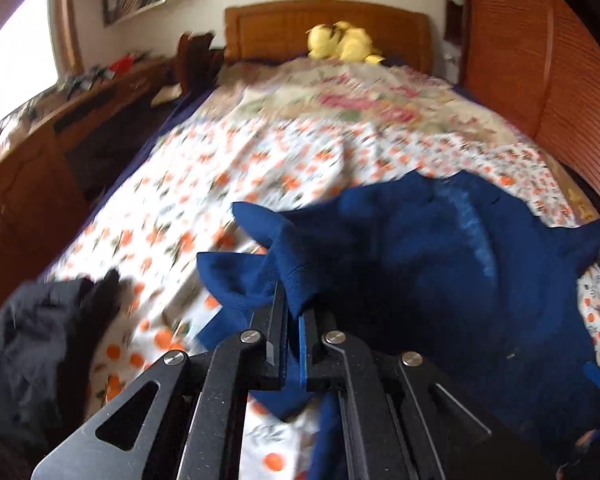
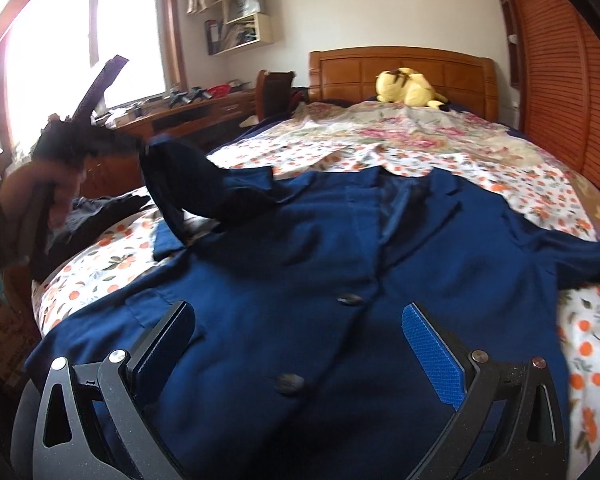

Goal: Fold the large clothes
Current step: 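Lift the sleeve with the left gripper, lay it across the jacket front, open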

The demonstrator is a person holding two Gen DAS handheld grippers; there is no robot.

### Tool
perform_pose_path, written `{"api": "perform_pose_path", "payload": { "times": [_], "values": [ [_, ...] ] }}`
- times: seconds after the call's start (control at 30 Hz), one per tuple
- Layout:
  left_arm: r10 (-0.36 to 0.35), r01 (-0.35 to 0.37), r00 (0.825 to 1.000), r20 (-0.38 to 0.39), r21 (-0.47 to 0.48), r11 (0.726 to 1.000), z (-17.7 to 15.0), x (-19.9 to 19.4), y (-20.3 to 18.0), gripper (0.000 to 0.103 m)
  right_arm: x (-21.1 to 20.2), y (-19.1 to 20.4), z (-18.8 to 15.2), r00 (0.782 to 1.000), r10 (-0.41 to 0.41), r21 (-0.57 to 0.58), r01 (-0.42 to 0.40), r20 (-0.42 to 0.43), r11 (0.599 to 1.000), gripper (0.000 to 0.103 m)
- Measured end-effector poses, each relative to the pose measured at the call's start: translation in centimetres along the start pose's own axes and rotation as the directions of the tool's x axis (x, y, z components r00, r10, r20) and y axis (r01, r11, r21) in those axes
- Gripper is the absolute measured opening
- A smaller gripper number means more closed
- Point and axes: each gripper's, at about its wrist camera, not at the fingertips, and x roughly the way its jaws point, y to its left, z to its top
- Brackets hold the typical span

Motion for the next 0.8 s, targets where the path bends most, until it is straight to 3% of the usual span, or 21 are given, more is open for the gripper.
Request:
{"api": "perform_pose_path", "payload": {
  "times": [0.23,0.43,0.5,0.57,0.63,0.73,0.8],
  "values": [
    [-0.102,0.086,0.991,0.084,0.177,0.98,3.4,-4.3,-11.5,0.004,-3.2,-2.0,-1.1,0.997,-0.075,0.045,0.074,0.02,0.996,0.103],
    [-0.157,0.144,0.987,0.029,0.263,0.954,1.4,-5.0,-17.0,0.006,-5.3,-2.8,-2.3,0.992,-0.125,0.079,0.123,0.019,0.989,0.103],
    [-0.171,0.158,0.985,0.022,0.276,0.948,0.3,-4.9,-17.6,0.012,-5.6,-2.8,-2.7,0.991,-0.136,0.085,0.134,0.013,0.987,0.103],
    [-0.184,0.17,0.983,0.027,0.266,0.949,-1.0,-4.9,-17.1,0.034,-5.9,-2.8,-3.1,0.99,-0.141,0.092,0.14,0.005,0.986,0.103],
    [-0.214,0.203,0.977,0.019,0.244,0.948,-1.9,-4.8,-16.4,0.045,-5.9,-2.4,-3.1,0.99,-0.142,0.097,0.142,-0.003,0.985,0.103],
    [-0.233,0.226,0.972,0.012,0.212,0.951,-3.4,-4.6,-14.9,0.07,-5.9,-1.7,-2.8,0.99,-0.14,0.098,0.14,-0.009,0.985,0.103],
    [-0.235,0.225,0.972,0.028,0.206,0.952,-4.3,-4.6,-14.0,0.075,-5.9,-1.1,-2.5,0.991,-0.137,0.096,0.137,-0.01,0.986,0.103]
  ]
}}
